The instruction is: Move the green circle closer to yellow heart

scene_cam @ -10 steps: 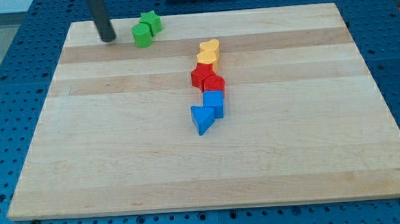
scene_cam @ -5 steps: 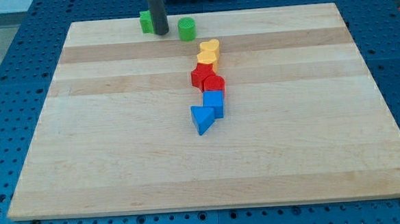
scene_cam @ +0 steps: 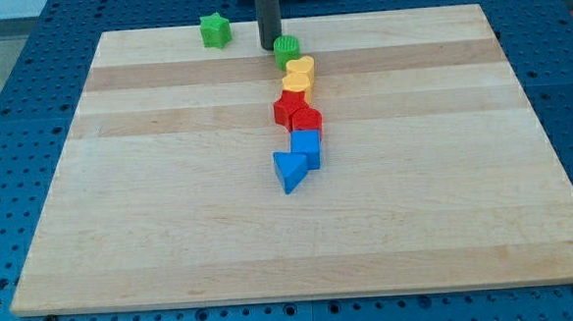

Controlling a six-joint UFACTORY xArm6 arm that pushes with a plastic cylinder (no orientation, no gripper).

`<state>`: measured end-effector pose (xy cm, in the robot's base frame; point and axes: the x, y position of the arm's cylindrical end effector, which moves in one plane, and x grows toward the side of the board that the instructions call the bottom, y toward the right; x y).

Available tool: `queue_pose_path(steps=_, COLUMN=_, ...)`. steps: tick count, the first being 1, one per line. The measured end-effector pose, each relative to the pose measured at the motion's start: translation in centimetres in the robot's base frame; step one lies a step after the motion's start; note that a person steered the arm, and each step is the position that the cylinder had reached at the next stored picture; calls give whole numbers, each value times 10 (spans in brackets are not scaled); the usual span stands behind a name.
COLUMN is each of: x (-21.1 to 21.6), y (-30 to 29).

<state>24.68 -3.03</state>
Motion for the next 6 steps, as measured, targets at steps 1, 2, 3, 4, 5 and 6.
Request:
queue_pose_path(steps=1, x=1, y=7)
queue_pose_path(steps=2, x=11, y=21)
queue_pose_path(steps=3, x=13, y=30)
queue_pose_path(steps=4, x=2, y=13)
queue_pose_path(steps=5, x=3, y=-56)
queue_pose_path(steps=6, x=16, y=-126)
